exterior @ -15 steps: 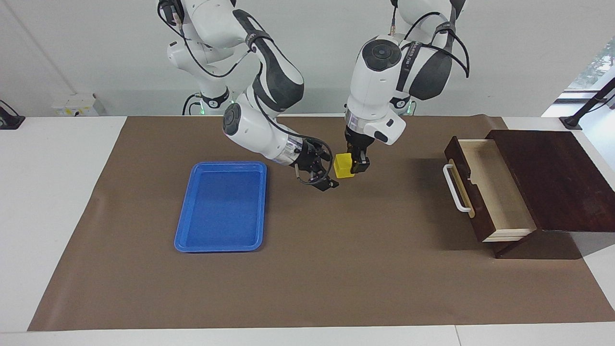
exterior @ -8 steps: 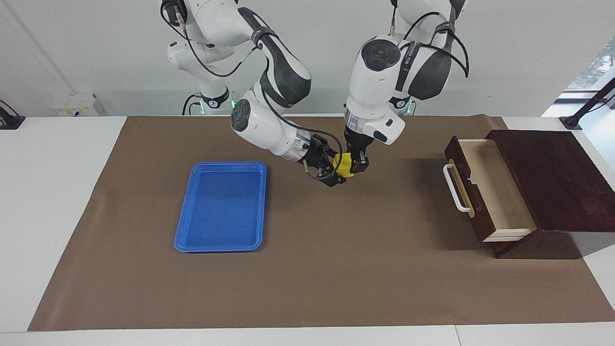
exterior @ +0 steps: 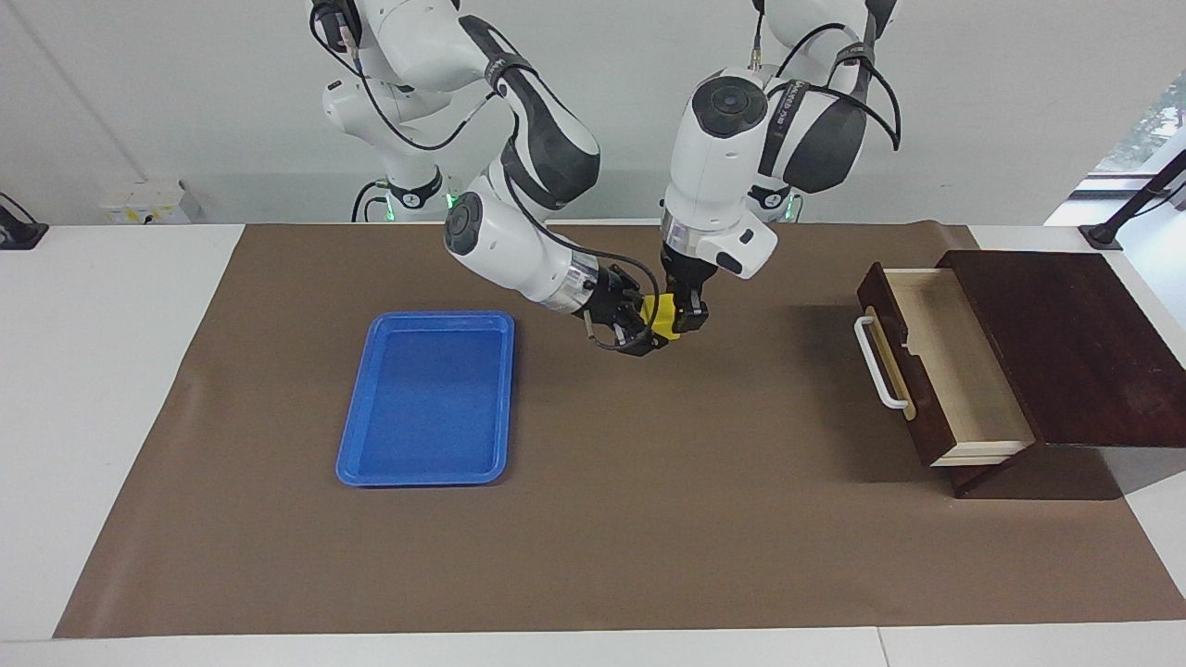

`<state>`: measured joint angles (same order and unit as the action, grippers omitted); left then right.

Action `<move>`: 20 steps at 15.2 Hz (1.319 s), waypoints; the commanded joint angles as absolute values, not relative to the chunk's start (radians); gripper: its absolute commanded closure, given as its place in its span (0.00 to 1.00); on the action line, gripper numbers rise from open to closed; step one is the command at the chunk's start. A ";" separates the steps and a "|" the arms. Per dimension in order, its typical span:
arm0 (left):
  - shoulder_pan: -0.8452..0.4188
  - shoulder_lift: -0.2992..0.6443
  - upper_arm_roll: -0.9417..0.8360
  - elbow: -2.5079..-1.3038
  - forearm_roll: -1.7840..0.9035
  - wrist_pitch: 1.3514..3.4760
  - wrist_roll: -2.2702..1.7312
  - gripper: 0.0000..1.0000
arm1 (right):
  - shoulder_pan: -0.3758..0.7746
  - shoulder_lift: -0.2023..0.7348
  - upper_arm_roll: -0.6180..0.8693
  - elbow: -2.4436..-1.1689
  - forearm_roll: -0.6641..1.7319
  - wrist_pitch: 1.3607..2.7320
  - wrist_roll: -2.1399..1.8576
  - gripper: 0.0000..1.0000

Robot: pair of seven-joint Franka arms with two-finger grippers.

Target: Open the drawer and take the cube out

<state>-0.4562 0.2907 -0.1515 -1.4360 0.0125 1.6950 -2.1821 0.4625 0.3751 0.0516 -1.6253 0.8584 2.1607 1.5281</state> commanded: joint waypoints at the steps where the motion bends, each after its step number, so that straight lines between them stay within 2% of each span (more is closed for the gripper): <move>1: -0.472 0.285 -0.135 -1.447 0.009 1.703 -2.192 1.00 | 0.457 0.388 0.054 -1.601 0.819 2.160 1.566 1.00; 10: -0.471 0.285 -0.135 -1.445 0.026 1.693 -2.178 1.00 | 0.446 0.390 0.055 -1.589 0.796 2.143 1.565 1.00; 11: -0.469 0.285 -0.133 -1.443 0.028 1.695 -2.178 0.68 | 0.446 0.390 0.055 -1.589 0.796 2.143 1.565 1.00; 12: -0.462 0.285 -0.132 -1.439 0.029 1.694 -2.177 0.02 | 0.446 0.390 0.055 -1.589 0.796 2.143 1.565 1.00; 16: -0.422 0.278 -0.124 -1.436 0.052 1.692 -2.129 0.00 | 0.445 0.390 0.055 -1.589 0.796 2.143 1.565 1.00; 20: -0.333 0.252 -0.124 -1.509 0.080 1.712 -1.953 0.00 | 0.416 0.390 0.048 -1.588 0.795 2.106 1.565 1.00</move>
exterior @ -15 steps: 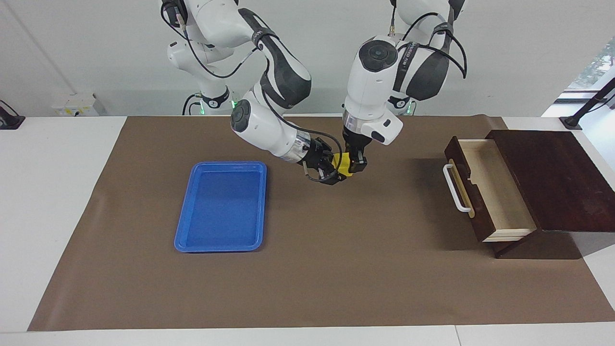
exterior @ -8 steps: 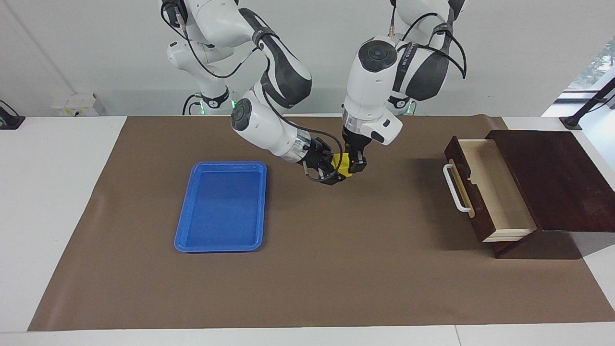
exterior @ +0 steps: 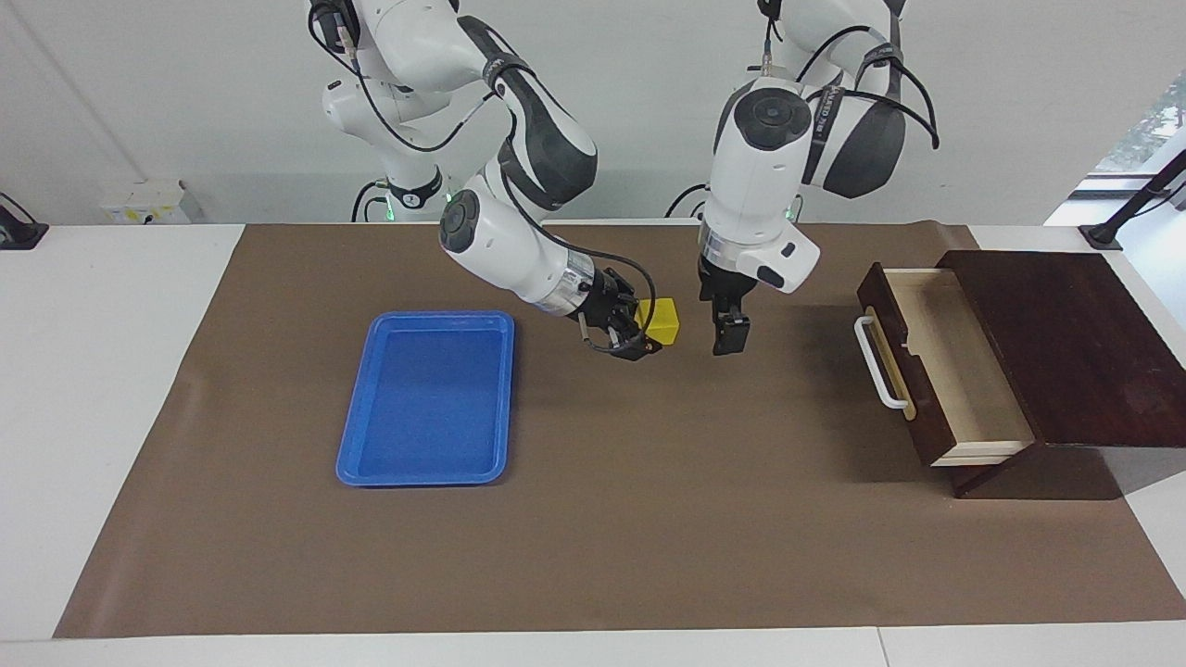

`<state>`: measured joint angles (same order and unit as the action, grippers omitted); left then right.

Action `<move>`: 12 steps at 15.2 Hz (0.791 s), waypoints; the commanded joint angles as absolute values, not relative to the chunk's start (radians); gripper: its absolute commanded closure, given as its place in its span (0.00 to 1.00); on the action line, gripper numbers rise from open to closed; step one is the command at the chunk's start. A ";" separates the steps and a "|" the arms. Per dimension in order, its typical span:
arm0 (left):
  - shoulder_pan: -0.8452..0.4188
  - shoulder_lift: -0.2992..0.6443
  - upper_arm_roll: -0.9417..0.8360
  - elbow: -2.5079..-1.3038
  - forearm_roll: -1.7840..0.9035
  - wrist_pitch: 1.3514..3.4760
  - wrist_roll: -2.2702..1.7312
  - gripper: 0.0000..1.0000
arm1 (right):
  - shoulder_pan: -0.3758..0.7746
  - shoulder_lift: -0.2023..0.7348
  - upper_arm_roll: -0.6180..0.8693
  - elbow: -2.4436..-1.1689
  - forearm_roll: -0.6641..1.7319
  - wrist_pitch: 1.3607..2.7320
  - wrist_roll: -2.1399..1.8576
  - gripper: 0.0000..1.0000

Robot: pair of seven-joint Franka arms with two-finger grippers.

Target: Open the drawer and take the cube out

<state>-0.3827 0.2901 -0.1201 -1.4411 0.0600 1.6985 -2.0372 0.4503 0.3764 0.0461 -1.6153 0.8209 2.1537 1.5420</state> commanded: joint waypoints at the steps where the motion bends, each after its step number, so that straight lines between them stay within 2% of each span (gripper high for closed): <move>1: -0.304 0.232 -0.124 -1.557 0.110 1.735 -1.913 0.00 | 0.387 0.388 0.046 -1.588 0.789 2.082 1.565 1.00; 4: -0.214 0.177 -0.124 -1.712 0.169 1.883 -1.780 0.00 | 0.260 0.388 0.046 -1.589 0.773 2.004 1.524 1.00; 10: -0.049 0.153 -0.124 -1.810 0.208 2.034 -1.596 0.00 | 0.066 0.393 0.045 -1.627 0.772 1.913 1.307 1.00; 12: -0.019 0.149 -0.124 -1.821 0.242 2.052 -1.556 0.00 | 0.026 0.432 0.041 -1.641 0.772 1.910 1.223 1.00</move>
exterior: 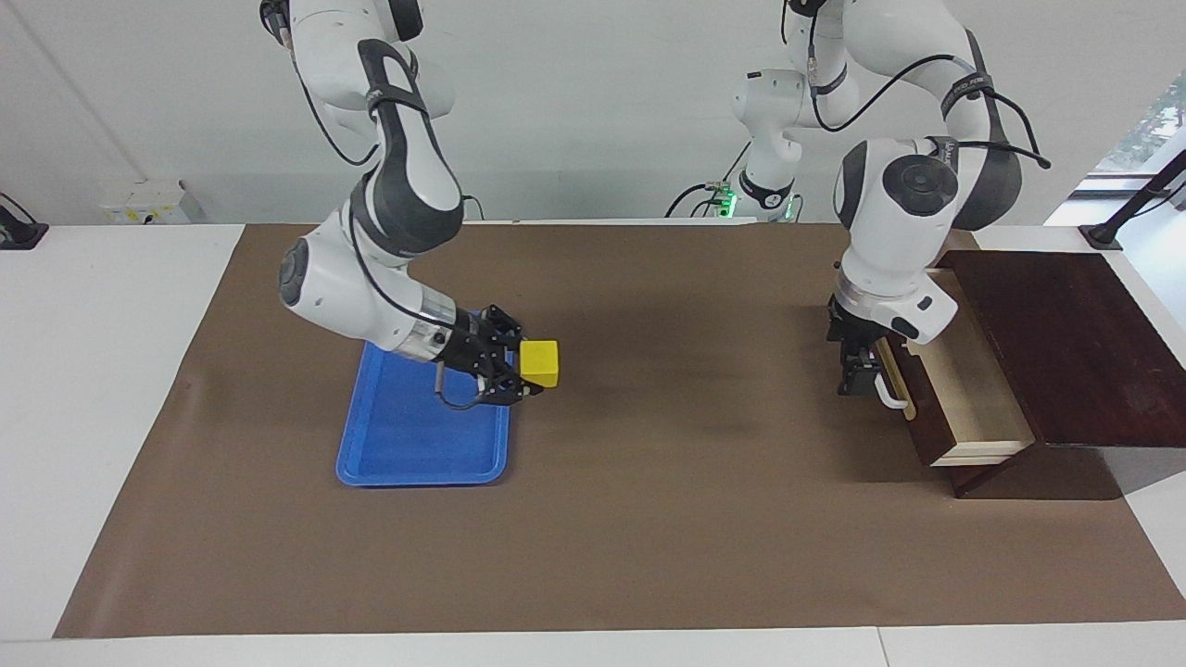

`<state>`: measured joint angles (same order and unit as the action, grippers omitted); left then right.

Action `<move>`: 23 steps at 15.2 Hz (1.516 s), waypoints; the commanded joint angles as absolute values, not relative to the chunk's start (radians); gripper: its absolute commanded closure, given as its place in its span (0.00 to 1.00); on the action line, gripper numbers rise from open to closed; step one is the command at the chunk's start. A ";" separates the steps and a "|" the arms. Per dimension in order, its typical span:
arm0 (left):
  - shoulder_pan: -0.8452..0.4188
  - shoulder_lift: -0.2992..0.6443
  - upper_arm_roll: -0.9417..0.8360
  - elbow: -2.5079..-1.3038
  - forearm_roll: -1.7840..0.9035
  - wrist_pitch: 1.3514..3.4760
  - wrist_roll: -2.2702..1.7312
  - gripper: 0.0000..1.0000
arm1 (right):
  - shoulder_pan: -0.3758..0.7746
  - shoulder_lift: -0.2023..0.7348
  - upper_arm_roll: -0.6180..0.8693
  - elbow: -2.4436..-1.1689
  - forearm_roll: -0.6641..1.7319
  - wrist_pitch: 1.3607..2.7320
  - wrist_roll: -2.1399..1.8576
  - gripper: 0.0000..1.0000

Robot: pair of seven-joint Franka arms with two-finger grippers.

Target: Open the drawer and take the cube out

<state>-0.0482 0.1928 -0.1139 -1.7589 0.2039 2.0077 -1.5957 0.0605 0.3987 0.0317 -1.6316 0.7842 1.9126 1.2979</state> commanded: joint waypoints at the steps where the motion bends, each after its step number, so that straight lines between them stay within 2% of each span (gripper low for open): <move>1: -0.003 0.147 -0.124 -1.830 0.264 2.065 -1.546 0.00 | 0.009 0.446 0.041 -1.644 0.770 1.911 1.191 1.00; 4: 0.026 0.147 -0.124 -1.841 0.340 2.077 -1.546 0.00 | -0.018 0.486 0.041 -1.644 0.769 1.931 1.146 1.00; 8: 0.078 0.147 -0.124 -1.839 0.373 2.086 -1.491 0.00 | -0.008 0.514 0.043 -1.710 0.769 2.052 1.056 1.00; 12: 0.112 0.150 -0.124 -1.832 0.373 2.112 -1.442 0.00 | 0.000 0.528 0.043 -1.726 0.773 2.075 1.028 1.00; 14: 0.106 0.153 -0.126 -1.827 0.371 2.100 -1.431 0.00 | 0.014 0.538 0.044 -1.746 0.773 2.124 1.026 1.00; 18: 0.071 0.167 -0.132 -1.754 0.357 1.982 -1.433 0.00 | 0.017 0.537 0.044 -1.763 0.775 2.128 0.996 1.00; 23: 0.040 0.164 -0.133 -1.755 0.315 1.937 -1.445 0.00 | 0.018 0.531 0.044 -1.790 0.779 2.155 0.982 1.00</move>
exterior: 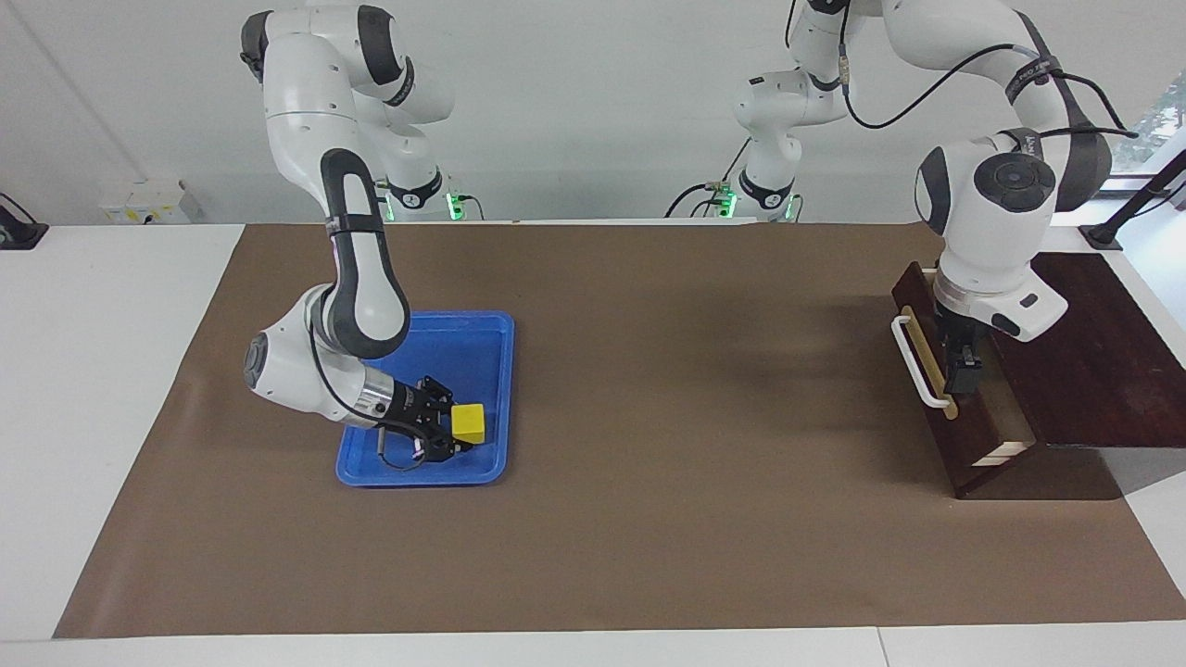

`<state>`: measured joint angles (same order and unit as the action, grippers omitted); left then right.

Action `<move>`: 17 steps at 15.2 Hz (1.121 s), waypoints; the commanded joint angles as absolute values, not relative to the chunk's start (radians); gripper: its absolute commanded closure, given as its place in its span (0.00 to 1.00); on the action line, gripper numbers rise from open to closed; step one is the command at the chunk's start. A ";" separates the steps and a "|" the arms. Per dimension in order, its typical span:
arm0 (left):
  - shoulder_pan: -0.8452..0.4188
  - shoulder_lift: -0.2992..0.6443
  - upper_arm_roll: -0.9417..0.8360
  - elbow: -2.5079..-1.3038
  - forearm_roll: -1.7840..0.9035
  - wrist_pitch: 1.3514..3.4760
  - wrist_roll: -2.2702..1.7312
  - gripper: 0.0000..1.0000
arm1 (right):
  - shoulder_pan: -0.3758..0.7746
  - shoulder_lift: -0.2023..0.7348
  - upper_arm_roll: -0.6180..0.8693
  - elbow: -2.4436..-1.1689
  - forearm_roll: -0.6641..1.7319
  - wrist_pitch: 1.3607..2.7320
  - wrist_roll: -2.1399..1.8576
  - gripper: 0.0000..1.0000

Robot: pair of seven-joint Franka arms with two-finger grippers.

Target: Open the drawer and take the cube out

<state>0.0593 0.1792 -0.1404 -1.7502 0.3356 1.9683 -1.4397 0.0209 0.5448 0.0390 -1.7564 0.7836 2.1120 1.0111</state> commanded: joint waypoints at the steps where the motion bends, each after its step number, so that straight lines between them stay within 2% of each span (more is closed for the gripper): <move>1: 0.029 0.161 -0.133 -1.764 0.310 1.939 -1.457 0.00 | 0.018 0.531 0.044 -1.793 0.779 2.157 0.983 1.00; 2: 0.029 0.160 -0.133 -1.772 0.310 1.948 -1.489 0.00 | 0.020 0.531 0.044 -1.793 0.779 2.157 0.983 0.79; 3: 0.029 0.156 -0.133 -1.781 0.310 1.957 -1.511 0.00 | 0.020 0.531 0.044 -1.793 0.778 2.155 0.982 0.54; 4: 0.028 0.152 -0.135 -1.796 0.310 1.962 -1.514 0.00 | 0.021 0.531 0.043 -1.792 0.778 2.155 0.980 0.39; 5: 0.029 0.147 -0.133 -1.813 0.310 1.980 -1.516 0.00 | 0.021 0.531 0.043 -1.793 0.778 2.155 0.979 0.31; 10: 0.046 0.117 -0.130 -1.891 0.310 2.043 -1.506 0.00 | 0.021 0.531 0.043 -1.789 0.776 2.149 0.982 0.25; 14: 0.078 0.112 -0.129 -1.898 0.310 2.049 -1.467 0.00 | 0.018 0.528 0.043 -1.782 0.775 2.140 0.989 0.23; 15: 0.090 0.112 -0.129 -1.898 0.310 2.054 -1.456 0.00 | 0.015 0.525 0.043 -1.776 0.776 2.131 0.992 0.14; 17: 0.106 0.112 -0.127 -1.898 0.310 2.069 -1.427 0.00 | 0.009 0.512 0.041 -1.770 0.776 2.106 0.997 0.12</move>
<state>0.0792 0.1452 -0.1284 -1.8554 0.3217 2.0300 -1.4717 0.0203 0.5413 0.0394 -1.7600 0.7835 2.1235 1.0098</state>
